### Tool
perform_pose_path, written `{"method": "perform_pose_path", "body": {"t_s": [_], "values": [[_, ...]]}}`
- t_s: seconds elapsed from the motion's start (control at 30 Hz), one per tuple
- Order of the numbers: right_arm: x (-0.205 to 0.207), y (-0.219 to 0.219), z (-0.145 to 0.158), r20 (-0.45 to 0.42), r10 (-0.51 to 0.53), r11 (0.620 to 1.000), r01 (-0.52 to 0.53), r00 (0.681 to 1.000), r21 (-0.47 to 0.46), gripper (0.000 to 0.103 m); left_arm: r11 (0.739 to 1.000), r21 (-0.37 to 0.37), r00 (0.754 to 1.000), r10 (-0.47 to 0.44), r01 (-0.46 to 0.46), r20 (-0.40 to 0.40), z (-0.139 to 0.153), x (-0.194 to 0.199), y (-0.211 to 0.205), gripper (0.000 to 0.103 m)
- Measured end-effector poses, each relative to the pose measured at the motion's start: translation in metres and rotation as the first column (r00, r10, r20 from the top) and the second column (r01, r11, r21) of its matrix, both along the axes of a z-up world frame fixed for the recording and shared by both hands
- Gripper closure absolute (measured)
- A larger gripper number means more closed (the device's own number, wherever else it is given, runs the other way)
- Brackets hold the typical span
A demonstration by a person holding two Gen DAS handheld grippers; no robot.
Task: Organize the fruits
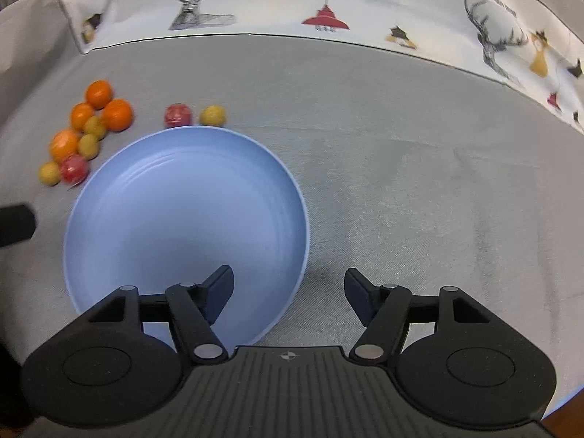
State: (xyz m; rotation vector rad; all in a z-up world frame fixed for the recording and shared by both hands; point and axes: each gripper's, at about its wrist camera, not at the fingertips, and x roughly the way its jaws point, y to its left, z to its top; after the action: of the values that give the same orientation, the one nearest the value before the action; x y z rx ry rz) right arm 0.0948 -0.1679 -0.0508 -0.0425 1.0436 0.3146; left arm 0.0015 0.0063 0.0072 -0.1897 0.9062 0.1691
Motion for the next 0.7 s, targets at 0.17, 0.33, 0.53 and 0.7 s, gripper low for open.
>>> {"method": "perform_pose_path", "body": {"t_s": [0.17,0.33,0.53,0.7], "values": [[-0.006,0.002,-0.007,-0.049,-0.039,0.998,0.036,0.998,-0.058,0.077,1.000,0.006,1.000,0.003,-0.003,-0.003,-0.001,-0.001,0.001,0.000],[-0.028,0.004,-0.003,-0.076,-0.011,0.998,0.006,0.997,-0.060,0.081,1.000,0.012,1.000,-0.005,0.005,-0.003,-0.002,-0.001,-0.001,0.000],[-0.029,0.011,-0.003,-0.123,0.078,0.997,-0.080,0.989,-0.017,0.081,1.000,0.017,1.000,-0.010,0.010,-0.008,-0.004,-0.001,-0.003,0.000],[-0.036,0.011,0.010,-0.047,0.059,0.994,-0.063,0.997,-0.084,0.065,0.999,0.030,1.000,-0.026,0.026,-0.008,-0.004,0.000,-0.006,0.000]]}}
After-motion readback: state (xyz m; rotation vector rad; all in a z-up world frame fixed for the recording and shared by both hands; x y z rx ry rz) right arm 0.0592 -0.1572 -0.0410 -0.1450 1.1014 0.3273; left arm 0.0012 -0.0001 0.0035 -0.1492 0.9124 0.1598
